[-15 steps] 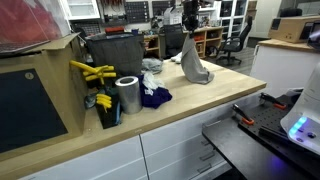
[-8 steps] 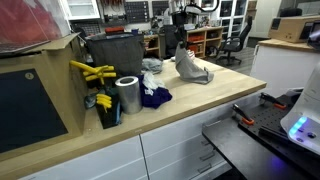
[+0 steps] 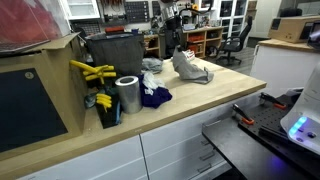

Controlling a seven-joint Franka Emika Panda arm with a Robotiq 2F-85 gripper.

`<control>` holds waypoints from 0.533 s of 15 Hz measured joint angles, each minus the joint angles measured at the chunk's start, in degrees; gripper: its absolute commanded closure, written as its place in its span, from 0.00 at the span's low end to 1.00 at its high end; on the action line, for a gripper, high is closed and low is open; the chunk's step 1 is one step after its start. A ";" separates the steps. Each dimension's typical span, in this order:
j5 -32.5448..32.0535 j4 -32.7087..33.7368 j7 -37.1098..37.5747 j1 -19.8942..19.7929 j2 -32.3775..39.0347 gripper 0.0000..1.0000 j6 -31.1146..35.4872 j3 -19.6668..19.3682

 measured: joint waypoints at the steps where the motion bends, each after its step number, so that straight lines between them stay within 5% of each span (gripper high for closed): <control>1: -0.67 1.19 0.01 0.10 1.02 0.99 0.00 0.00; 2: -1.25 2.46 0.16 0.18 2.12 0.99 0.02 -0.01; 3: -1.74 3.65 0.51 0.26 3.19 0.73 0.21 -0.04; 4: -1.98 4.79 0.85 0.31 4.25 0.72 0.57 -0.09; 8: -2.02 7.43 2.44 0.21 6.85 0.43 2.46 -0.29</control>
